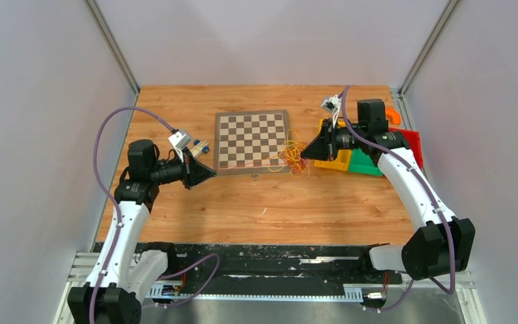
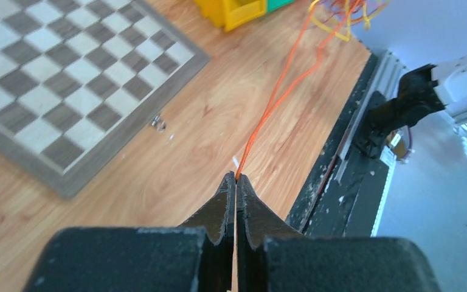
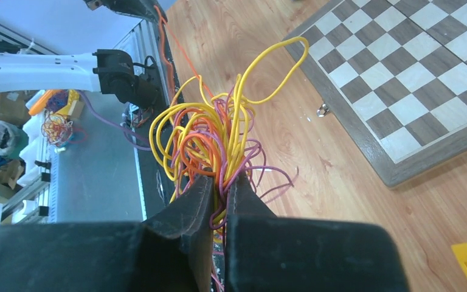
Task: Untangle the cables
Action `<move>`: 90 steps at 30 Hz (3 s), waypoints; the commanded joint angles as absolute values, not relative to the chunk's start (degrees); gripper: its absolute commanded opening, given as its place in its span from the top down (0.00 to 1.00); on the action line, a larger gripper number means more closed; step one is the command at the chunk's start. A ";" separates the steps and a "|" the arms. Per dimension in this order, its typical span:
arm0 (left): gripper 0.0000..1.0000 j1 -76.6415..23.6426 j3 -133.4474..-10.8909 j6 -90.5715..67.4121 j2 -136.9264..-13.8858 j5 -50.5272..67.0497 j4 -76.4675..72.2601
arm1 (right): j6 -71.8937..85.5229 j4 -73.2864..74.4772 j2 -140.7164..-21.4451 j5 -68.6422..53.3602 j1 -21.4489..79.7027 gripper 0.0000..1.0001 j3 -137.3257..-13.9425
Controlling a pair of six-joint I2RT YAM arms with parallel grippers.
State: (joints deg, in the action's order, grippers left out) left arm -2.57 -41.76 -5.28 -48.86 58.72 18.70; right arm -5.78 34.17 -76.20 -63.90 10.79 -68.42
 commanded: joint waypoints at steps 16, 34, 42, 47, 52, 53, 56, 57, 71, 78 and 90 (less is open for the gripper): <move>1.00 29.66 -51.55 32.54 -57.30 47.63 51.27 | -26.83 51.28 -75.24 -53.95 -9.89 1.00 -66.99; 1.00 33.82 -59.77 45.53 -54.93 57.51 67.55 | -31.83 58.84 -76.68 -61.23 -3.67 0.98 -66.73; 1.00 19.17 -64.63 26.55 -46.49 60.93 59.32 | -20.81 46.41 -79.34 -56.32 13.98 0.17 -68.40; 1.00 7.24 -67.55 14.59 -47.59 61.51 49.62 | -17.02 42.80 -81.89 -61.66 18.81 0.04 -80.20; 1.00 -5.86 -70.26 6.33 -51.63 58.51 41.63 | -17.01 42.54 -85.22 -64.98 26.62 0.00 -90.60; 1.00 -7.19 -71.31 5.85 -52.40 57.91 41.21 | -17.15 42.52 -85.75 -65.22 28.17 0.00 -92.12; 1.00 -12.70 -73.21 3.26 -56.19 56.87 39.40 | -18.30 42.41 -86.95 -65.62 33.25 0.00 -96.61; 1.00 -13.56 -74.16 2.95 -56.92 56.91 39.21 | -18.91 42.41 -87.21 -65.02 34.82 0.00 -97.80; 1.00 -20.43 -79.56 -4.84 -60.65 66.53 28.72 | -21.61 33.23 -87.29 -57.33 41.56 0.39 -87.90; 1.00 -20.03 -76.27 -7.99 -55.87 60.49 21.73 | -18.51 31.99 -83.54 -56.00 39.86 0.99 -79.74; 1.00 -15.70 -63.82 -11.04 -53.02 47.65 18.79 | -5.03 23.04 -75.52 -61.95 23.02 1.00 -77.67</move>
